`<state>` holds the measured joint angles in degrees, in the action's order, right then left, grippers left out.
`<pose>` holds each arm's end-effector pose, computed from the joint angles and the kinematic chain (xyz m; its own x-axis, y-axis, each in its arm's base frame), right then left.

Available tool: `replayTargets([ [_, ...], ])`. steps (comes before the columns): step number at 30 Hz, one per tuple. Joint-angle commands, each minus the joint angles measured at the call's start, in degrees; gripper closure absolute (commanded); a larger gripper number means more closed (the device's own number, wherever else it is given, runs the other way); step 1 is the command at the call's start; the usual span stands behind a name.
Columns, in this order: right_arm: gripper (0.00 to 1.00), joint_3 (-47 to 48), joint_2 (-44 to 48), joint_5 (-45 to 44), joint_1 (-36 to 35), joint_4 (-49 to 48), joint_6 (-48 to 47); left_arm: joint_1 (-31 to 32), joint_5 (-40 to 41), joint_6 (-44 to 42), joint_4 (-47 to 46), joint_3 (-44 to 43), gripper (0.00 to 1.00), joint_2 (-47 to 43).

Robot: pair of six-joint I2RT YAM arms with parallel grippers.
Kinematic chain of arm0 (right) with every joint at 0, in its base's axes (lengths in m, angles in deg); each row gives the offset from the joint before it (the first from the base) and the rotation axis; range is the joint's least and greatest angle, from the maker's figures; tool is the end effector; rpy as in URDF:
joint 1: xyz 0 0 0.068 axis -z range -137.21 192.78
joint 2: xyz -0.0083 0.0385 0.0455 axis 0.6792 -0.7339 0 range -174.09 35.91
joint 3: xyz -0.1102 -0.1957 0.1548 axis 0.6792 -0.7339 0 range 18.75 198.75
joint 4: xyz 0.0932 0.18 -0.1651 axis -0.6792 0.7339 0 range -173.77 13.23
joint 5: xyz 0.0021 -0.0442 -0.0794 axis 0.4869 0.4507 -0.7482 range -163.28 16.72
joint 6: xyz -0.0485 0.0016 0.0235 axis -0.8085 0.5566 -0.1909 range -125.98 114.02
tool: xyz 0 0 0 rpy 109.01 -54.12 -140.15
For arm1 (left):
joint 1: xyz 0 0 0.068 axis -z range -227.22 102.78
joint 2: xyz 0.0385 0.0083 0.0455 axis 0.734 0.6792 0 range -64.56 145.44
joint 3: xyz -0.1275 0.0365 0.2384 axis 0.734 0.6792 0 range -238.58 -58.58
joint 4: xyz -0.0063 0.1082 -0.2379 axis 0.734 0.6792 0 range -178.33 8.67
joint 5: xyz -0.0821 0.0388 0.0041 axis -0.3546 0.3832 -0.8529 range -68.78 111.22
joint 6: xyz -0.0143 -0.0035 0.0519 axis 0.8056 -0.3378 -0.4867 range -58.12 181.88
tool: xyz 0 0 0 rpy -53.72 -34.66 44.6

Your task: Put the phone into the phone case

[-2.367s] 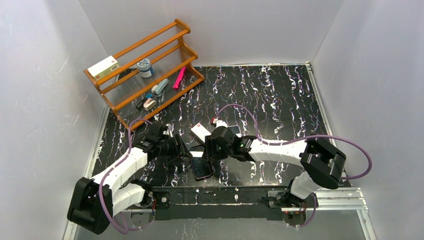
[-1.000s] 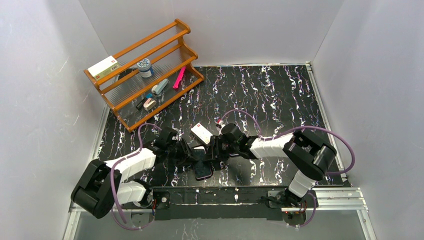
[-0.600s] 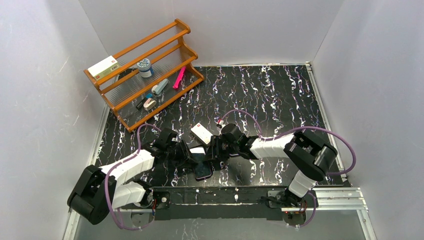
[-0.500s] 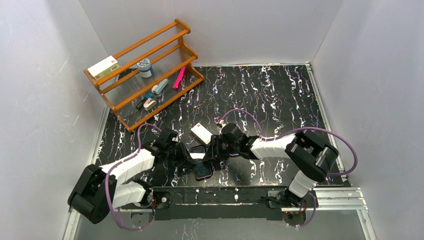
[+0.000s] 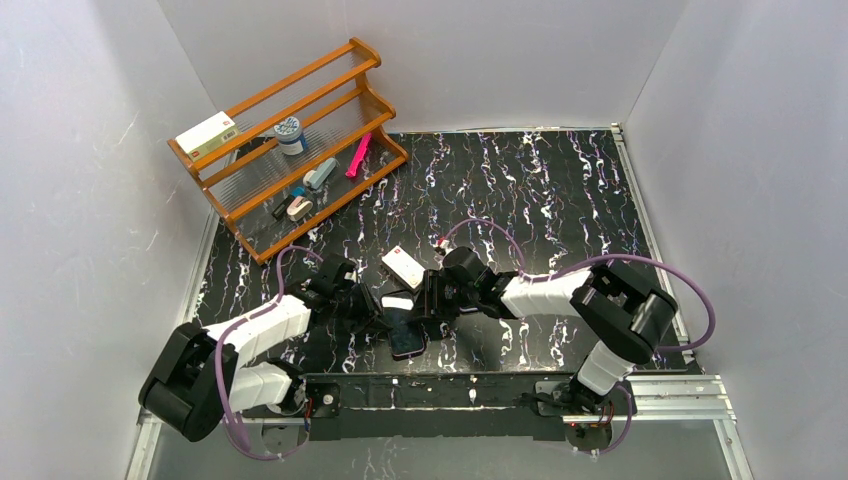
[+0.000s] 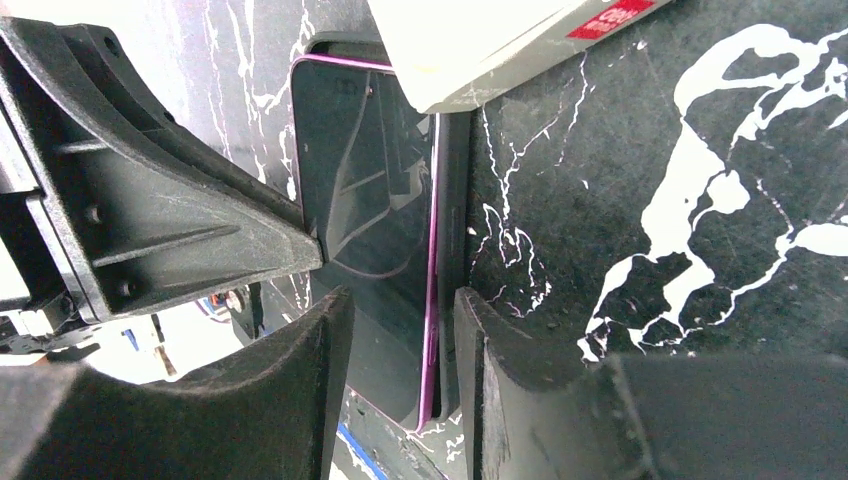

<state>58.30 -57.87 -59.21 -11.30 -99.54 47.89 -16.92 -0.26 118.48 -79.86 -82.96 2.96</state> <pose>0.1773 0.2597 0.1457 -0.9397 0.0380 -0.3397 -0.2345 0.6514 0.7216 0.1708 -0.1148 0.1497 -0.9283 -0.3574 -0.1023 -0.1985 0.7092 -0.6765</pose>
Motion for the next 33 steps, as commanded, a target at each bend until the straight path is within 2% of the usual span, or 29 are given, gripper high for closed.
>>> replayTargets([
  [1, 0.51, -0.03, 2.26, -3.36, -0.76, 1.67, 0.05, 0.94, 1.63, -1.68, 1.82, -0.47, 0.84, 0.32],
  [2, 0.51, -0.07, 2.48, -3.52, -0.74, 2.16, -0.27, 0.9, 2.69, -2.45, 3.27, -0.8, 0.79, 0.03],
  [5, 0.5, -0.05, 2.26, -2.83, -0.84, 2.76, -0.59, 0.9, 4.15, -4.34, 5.54, -1.71, 0.76, 0.81],
  [13, 0.46, 1.93, -1.92, 0.26, -1.9, 0.75, 0.64, 0.9, -0.32, -2.55, 0.57, 1.27, 0.83, 1.3],
  [16, 0.46, 1.88, -2.2, 2.91, -1.84, -3.62, 1.65, 0.9, -1.85, -1.5, -1.2, 2.22, 0.88, 1.76],
  [20, 0.48, -0.95, -0.44, 5.85, -1.95, -14.13, 4.5, 0.9, -0.95, -2.62, 2.7, 1.01, 0.89, 1.02],
  [24, 0.49, -3.19, 1.31, 7.53, -1.9, -21.83, 5.98, 0.9, -1.67, -2.35, 3.62, 0.64, 0.86, -1.08],
  [27, 0.47, -2.51, 1.54, 9.58, -1.98, -23.37, 5.9, 0.9, -2.67, -2.11, 3.15, 0.87, 0.81, -1.87],
  [33, 0.47, -4.86, 1.18, 11.15, -1.95, -30.33, 7.91, 0.9, -0.86, -4.13, 4.73, 0.41, 0.82, -2.5],
])
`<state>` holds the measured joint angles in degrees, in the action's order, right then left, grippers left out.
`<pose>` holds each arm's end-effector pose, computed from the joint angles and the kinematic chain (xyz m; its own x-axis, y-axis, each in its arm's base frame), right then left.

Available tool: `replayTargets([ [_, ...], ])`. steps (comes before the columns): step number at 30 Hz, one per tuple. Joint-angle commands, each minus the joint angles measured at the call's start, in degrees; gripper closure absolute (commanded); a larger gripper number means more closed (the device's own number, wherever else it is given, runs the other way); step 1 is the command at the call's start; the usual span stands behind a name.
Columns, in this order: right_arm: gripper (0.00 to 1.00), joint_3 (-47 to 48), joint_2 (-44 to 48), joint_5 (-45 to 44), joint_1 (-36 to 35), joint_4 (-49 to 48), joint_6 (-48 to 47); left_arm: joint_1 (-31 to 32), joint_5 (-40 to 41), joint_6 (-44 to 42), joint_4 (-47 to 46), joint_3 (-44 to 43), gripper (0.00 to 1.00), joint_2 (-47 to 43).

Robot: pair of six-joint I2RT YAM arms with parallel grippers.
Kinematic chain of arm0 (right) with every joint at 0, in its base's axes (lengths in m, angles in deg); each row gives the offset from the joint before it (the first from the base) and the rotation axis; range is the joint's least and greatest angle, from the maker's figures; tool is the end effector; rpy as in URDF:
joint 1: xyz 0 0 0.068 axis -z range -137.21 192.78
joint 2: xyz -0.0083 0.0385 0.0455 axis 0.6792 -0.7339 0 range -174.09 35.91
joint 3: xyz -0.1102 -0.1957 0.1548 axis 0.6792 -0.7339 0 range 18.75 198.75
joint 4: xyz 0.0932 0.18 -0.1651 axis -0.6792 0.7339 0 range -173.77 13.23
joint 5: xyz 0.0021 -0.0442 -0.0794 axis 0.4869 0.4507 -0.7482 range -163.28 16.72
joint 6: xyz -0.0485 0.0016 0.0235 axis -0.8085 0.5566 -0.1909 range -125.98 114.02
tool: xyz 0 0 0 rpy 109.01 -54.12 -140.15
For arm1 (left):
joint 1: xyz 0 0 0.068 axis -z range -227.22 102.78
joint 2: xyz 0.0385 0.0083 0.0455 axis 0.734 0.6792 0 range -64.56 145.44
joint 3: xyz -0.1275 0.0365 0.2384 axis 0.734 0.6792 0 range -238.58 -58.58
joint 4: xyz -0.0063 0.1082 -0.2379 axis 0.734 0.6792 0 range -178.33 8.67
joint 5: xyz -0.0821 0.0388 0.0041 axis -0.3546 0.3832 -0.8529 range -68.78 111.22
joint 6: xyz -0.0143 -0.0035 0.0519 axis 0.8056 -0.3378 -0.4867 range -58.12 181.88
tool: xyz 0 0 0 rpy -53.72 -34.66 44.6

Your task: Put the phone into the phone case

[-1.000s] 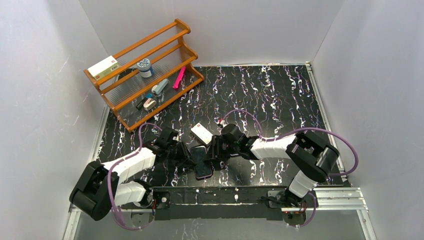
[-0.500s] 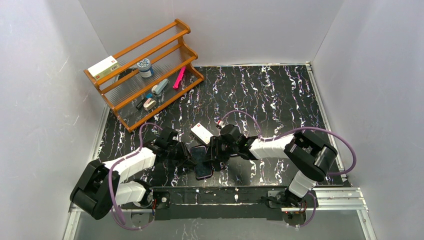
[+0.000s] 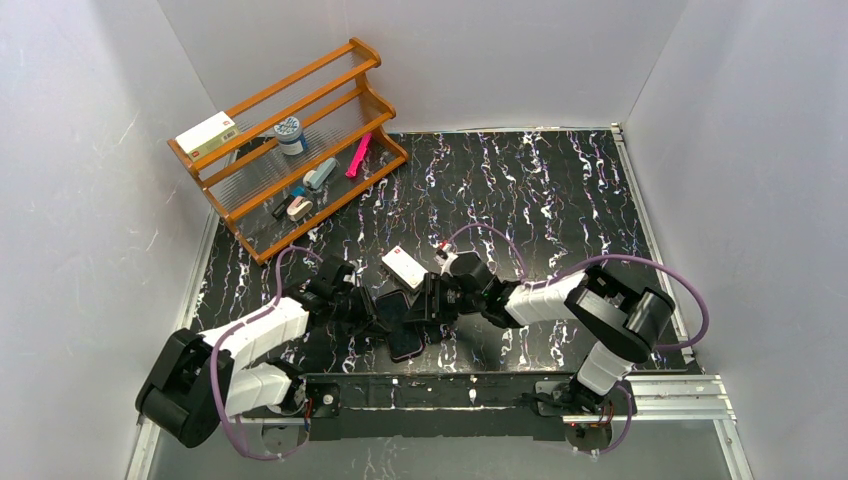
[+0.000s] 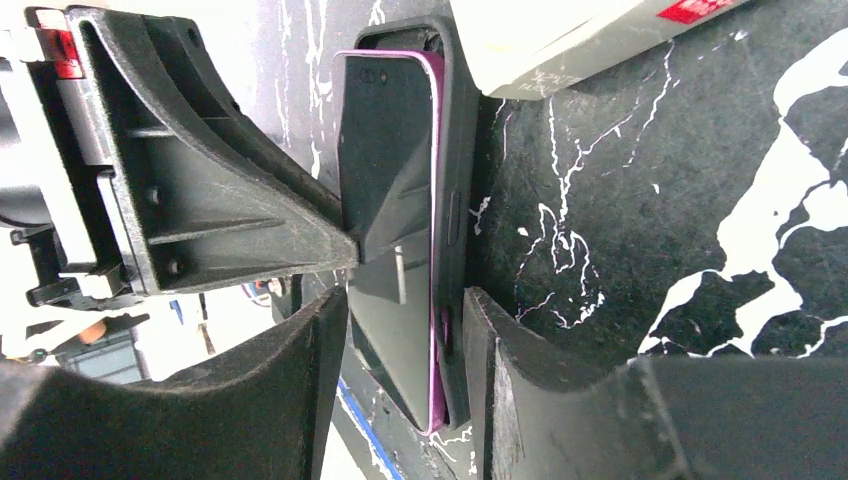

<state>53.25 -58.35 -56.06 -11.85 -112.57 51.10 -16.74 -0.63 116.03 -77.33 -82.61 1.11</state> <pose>0.1693 0.2569 0.1398 -0.9389 0.0623 -0.3384 -0.2534 0.5401 0.8026 0.1649 -0.1124 0.1510 -0.9405 -0.3195 -0.1156 -0.1656 0.7281 -0.6651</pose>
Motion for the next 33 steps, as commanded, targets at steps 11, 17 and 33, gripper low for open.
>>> replayTargets([
  [11, 0.45, -2.01, -2.28, 11.79, -1.36, -25.67, 8.11, 0.72, 5.51, -5.56, 9.11, -2.61, 0.74, -0.64],
  [17, 0.49, -1.19, -4.62, 12.15, -1.37, -23.5, 7.73, 0.72, 5.5, -5.34, 8.93, -3.46, 0.77, 0.38],
  [33, 0.71, 1.08, -4.5, 7.81, -1.71, -11.81, 4.59, 0.72, -4.2, 9.93, -7.28, 2.32, 0.83, -2.8],
])
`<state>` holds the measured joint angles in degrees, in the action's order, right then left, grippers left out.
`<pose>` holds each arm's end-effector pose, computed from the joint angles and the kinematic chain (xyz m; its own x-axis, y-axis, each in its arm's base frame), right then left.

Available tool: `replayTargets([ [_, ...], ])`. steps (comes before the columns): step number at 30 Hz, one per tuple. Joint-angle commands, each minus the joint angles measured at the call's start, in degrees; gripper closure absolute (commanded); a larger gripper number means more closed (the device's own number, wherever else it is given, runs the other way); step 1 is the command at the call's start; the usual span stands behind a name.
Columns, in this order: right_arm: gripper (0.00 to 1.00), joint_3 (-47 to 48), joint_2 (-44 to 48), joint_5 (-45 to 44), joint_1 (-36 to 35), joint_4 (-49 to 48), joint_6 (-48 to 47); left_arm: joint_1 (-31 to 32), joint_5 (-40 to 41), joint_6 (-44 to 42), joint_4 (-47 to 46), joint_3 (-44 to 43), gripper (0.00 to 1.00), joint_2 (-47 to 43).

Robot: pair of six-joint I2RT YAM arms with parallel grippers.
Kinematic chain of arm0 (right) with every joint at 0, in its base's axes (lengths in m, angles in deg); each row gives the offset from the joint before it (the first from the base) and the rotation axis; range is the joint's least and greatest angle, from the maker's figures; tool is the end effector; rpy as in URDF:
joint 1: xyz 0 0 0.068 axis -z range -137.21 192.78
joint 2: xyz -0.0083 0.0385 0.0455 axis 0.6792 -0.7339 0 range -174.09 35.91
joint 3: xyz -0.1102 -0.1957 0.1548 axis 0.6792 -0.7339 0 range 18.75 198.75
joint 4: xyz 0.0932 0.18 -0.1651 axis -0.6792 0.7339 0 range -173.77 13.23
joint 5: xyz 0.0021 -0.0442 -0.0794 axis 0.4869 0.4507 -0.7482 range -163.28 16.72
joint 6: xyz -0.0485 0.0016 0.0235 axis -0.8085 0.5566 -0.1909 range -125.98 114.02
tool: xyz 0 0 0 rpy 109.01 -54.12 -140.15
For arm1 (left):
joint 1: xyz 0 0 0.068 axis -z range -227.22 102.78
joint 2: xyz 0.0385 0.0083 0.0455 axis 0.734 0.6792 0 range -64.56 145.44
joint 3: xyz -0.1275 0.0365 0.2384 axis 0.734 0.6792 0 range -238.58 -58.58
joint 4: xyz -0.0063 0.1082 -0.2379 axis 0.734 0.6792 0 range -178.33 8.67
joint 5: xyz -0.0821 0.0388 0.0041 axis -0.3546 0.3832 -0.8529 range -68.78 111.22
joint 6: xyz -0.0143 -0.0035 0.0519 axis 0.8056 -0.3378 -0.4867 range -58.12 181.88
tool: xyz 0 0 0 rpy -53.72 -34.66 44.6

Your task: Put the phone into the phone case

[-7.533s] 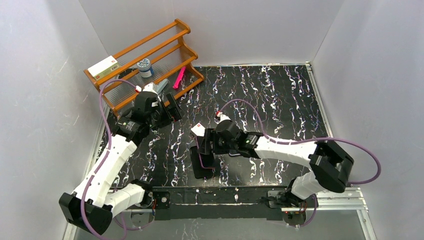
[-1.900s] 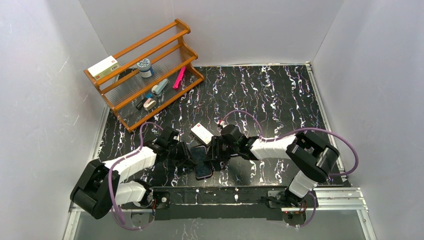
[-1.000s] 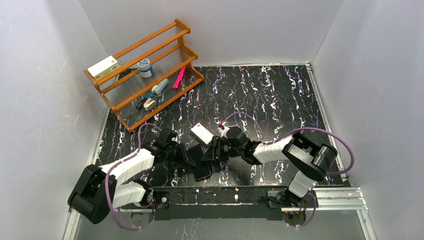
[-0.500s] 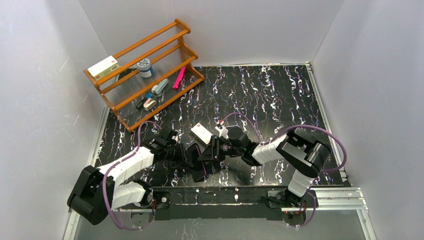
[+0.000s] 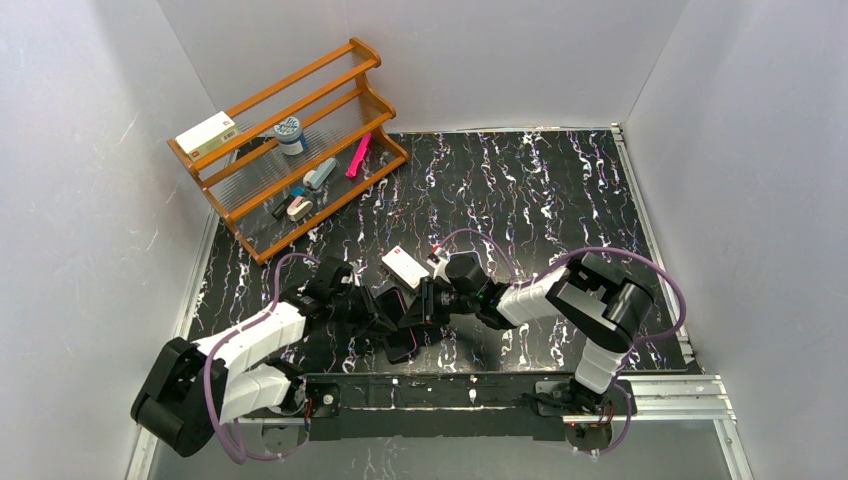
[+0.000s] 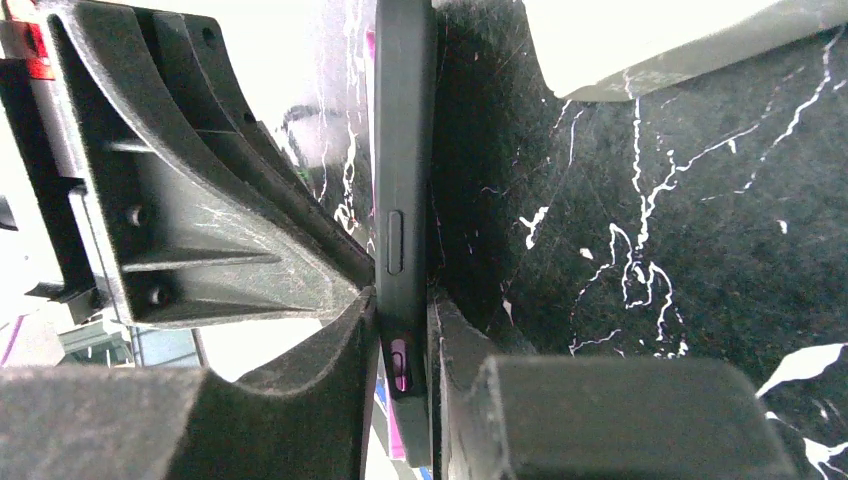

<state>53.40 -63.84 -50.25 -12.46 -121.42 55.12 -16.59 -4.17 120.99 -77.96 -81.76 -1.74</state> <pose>0.1693 0.2685 0.1275 -0.9622 0.0266 -0.2712 -0.2311 0.4473 0.8640 0.1597 -0.1122 0.1569 -0.9369 -0.3464 -0.0480 -0.2078 0.6620 -0.7202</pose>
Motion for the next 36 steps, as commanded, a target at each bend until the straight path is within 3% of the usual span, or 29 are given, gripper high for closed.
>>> replayTargets([
  [1, 0.7, 1.01, 0.77, 2.3, -1.09, -2.96, 0.8, 0.57, -0.68, 5.87, -6.97, 1.47, 0.83, -0.51],
  [5, 0.66, 1.43, 1.04, 1.61, -1.09, -1.44, 0.69, 0.57, -0.1, 8.88, -7.96, 1.39, 0.84, -3.06],
  [7, 0.75, 0.31, 2.29, 0.23, -0.8, -1.61, 0.64, 0.57, 0.83, 8.26, -6.27, 0.04, 0.82, -3.97],
  [9, 0.85, -0.64, 3.61, 0.43, -0.15, -2.75, 1.21, 0.44, 2.48, 4.95, -1.13, -3.3, 0.74, -4.28],
  [11, 0.88, -2.08, 5.37, 1.28, 0.75, -5.49, 2.29, 0.39, 4.68, 0.36, 7.0, -7.98, 0.6, -4.56],
  [18, 0.89, -4.33, 15.08, 3.73, 5.42, -5.2, 1.57, 0.44, 7.21, -16.4, 20.45, -23.72, 0.25, -7.66],
  [21, 0.87, -5.06, 21.7, 5.38, 8.34, -4.15, 1.52, 0.23, 7.32, -18.86, 22.26, -27.3, 0.18, -8.94],
  [24, 0.86, -4.4, 26.25, 8.77, 11.7, -3.44, 0.34, 0.14, 7.51, -18.23, 21.9, -28.18, 0.16, -10.32],
  [27, 0.86, -3.35, 29.25, 12.22, 13.88, -4.68, 0.48, -0.02, 6.15, -14.37, 15.74, -25.23, 0.15, -12.84],
  [33, 0.85, -3.1, 32.51, 18.13, 15.41, -14.27, 7.22, -0.13, -2.45, -7.13, -0.14, -21.75, 0.16, -15.89],
  [36, 0.84, -5.42, 32.57, 18.85, 15.43, -22.4, 13.02, -0.13, -3.91, -6.56, -3.13, -21.68, 0.17, -16.16],
])
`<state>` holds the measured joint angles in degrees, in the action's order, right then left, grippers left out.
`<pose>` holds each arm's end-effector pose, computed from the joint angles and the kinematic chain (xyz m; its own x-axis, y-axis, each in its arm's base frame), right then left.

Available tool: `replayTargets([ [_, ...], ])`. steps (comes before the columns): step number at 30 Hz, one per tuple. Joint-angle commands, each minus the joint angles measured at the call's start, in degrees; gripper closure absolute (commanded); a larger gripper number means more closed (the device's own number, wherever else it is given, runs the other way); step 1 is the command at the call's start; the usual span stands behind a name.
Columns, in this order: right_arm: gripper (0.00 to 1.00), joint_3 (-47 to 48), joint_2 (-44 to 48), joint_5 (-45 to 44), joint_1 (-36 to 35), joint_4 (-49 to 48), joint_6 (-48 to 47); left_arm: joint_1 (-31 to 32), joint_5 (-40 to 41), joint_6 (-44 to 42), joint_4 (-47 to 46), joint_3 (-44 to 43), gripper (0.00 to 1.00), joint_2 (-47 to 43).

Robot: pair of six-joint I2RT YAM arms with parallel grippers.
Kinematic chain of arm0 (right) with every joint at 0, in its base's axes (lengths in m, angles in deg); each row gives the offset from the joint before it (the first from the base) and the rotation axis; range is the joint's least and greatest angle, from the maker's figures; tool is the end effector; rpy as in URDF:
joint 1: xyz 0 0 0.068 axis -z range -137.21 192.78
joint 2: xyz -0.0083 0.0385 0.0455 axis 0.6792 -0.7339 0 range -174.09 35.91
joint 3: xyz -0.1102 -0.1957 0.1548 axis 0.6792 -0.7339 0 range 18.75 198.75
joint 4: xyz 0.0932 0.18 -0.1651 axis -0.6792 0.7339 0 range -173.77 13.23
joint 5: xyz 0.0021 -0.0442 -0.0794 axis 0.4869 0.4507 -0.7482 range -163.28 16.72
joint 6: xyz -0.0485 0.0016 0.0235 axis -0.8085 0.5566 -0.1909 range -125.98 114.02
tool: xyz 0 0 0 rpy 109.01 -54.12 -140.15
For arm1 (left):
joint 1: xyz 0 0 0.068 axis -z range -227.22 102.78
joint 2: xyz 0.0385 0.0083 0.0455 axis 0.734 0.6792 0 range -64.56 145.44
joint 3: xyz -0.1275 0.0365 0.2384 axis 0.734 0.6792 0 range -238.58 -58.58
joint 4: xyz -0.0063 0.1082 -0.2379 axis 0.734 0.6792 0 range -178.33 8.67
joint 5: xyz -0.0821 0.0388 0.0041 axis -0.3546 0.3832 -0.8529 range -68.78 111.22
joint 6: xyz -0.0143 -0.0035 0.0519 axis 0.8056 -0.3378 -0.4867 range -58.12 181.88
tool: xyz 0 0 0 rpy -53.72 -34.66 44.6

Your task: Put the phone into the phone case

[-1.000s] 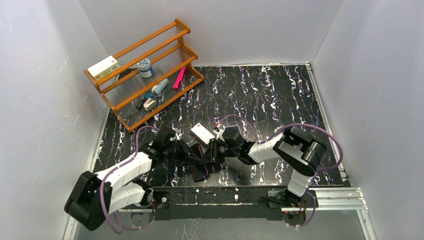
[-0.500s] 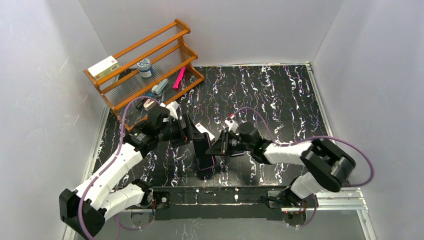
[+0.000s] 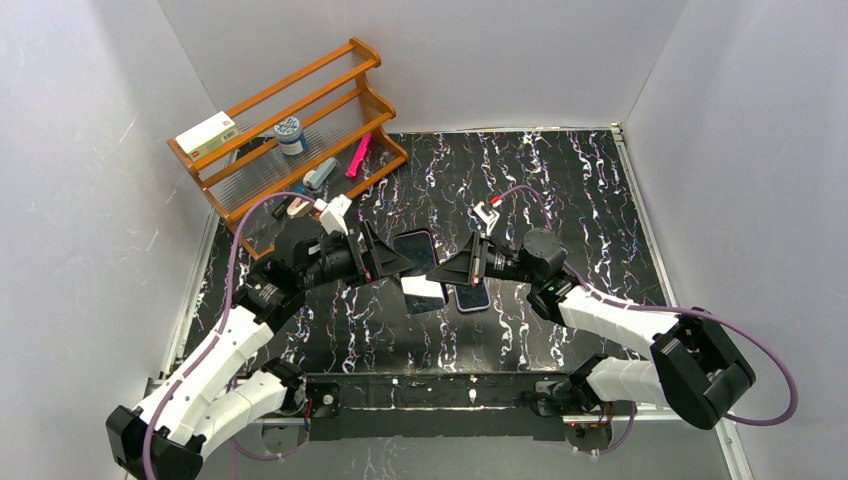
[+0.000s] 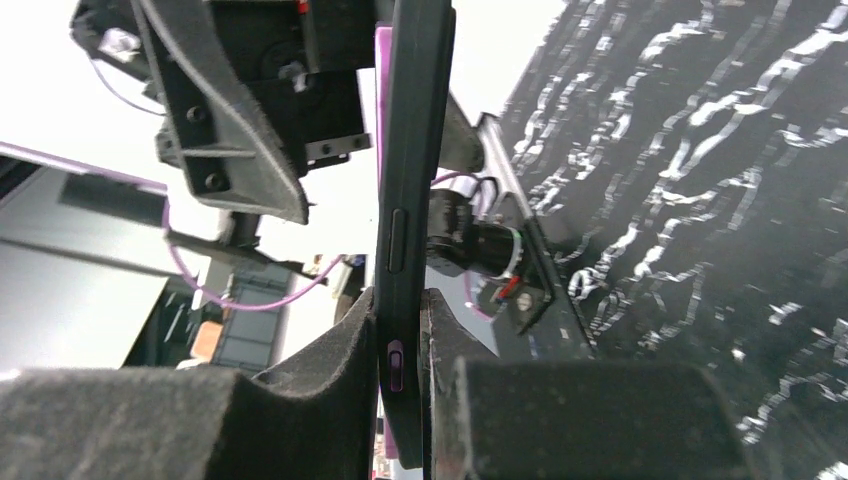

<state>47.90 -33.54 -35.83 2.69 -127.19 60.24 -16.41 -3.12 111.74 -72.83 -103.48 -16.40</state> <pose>0.1812 0.1809 0.2536 -0.8761 0.2122 -0.4330 -0.4317 0.0551 0.9004 0.1580 -0.1112 0.3219 -0.7910 -0.3394 -0.5090 0.3057 0.5015 -0.8094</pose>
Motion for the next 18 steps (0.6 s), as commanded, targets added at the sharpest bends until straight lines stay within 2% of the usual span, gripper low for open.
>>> replayTargets([
  [1, 0.84, -0.61, 1.97, 4.63, 0.28, -19.84, 9.81, -0.31, -4.91, 2.57, -8.53, 0.33, 0.17, -1.45],
  [4, 0.84, -1.55, 0.36, 5.37, 0.28, -26.34, 13.68, -0.3, -4.44, 2.69, -8.46, 1.64, 0.19, -1.07],
  [9, 0.84, -1.4, -2.93, 7.01, 0.2, -32.31, 17.7, -0.31, -7.04, 9.56, -20.9, 7.1, 0.25, -2.55],
  [12, 0.81, -1.14, -4.56, 8.02, 0.19, -32.51, 18.06, -0.31, -7.44, 12.97, -25.51, 9.19, 0.4, -2.94],
  [15, 0.78, -1.23, -6.3, 8.6, 0.18, -31.3, 17.59, -0.31, -7.62, 15.57, -27.82, 10.49, 0.62, -2.52],
  [16, 0.76, -1.39, -6.9, 8.79, 0.19, -31.07, 17.3, -0.31, -6.82, 15.88, -26.62, 10.46, 0.71, -2.15],
  [18, 0.7, -1.86, -8.2, 9.12, 0.15, -30.02, 16.39, -0.31, -4.56, 14.87, -21.02, 9.48, 0.81, -1.09],
])
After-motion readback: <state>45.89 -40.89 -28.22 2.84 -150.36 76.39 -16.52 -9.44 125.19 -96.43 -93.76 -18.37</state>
